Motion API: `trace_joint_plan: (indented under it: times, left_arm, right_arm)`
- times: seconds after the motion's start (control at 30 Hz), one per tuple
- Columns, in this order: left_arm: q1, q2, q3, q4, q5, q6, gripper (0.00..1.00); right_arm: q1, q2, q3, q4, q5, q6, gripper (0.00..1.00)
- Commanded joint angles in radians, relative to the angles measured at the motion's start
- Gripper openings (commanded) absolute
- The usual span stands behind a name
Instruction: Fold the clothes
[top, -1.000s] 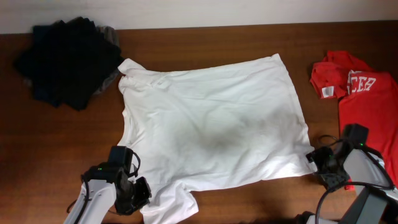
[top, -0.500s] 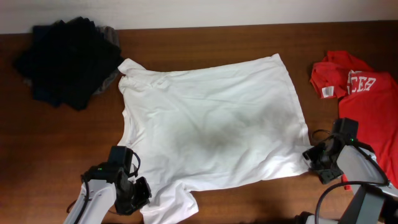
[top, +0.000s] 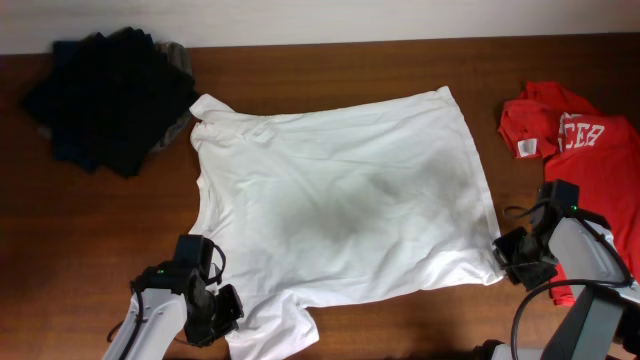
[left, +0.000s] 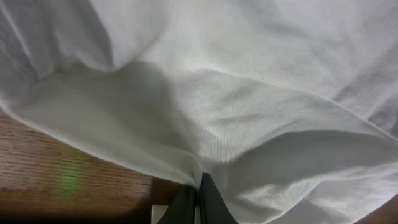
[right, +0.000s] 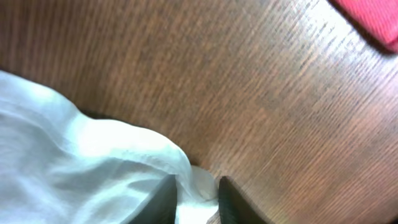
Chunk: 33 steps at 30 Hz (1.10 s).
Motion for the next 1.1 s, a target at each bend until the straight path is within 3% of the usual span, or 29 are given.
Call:
trace_joint_plan:
  times: [0.0, 0.27, 0.3, 0.33, 0.4, 0.43, 0.53, 1.07]
  left_arm:
    - [0.001, 0.005, -0.003, -0.002, 0.008, 0.013, 0.01]
    - [0.001, 0.004, 0.003, -0.001, 0.008, 0.017, 0.01]
    - [0.001, 0.004, 0.003, -0.001, 0.008, 0.017, 0.01]
    - [0.001, 0.004, 0.003, -0.001, 0.008, 0.017, 0.01]
    - [0.001, 0.004, 0.003, -0.001, 0.008, 0.017, 0.01]
    - [0.001, 0.005, 0.003, -0.001, 0.008, 0.017, 0.01]
    - [0.001, 0.004, 0.003, -0.001, 0.008, 0.017, 0.01]
    - [0.001, 0.004, 0.003, 0.000, 0.008, 0.017, 0.01]
  right_arm:
    - [0.009, 0.003, 0.013, -0.011, 0.037, 0.005, 0.04]
    - [0.009, 0.003, 0.013, -0.015, 0.037, 0.005, 0.04]
    - [0.009, 0.003, 0.013, -0.015, 0.037, 0.005, 0.08]
    - [0.009, 0.003, 0.013, -0.018, 0.037, 0.005, 0.24]
    - [0.009, 0.003, 0.013, -0.027, 0.024, 0.003, 0.95]
    - [0.010, 0.003, 0.013, -0.027, -0.007, -0.037, 0.98]
    - [0.010, 0.003, 0.013, -0.029, -0.069, -0.121, 0.98]
    - [0.010, 0.003, -0.062, 0.058, -0.068, -0.123, 0.99]
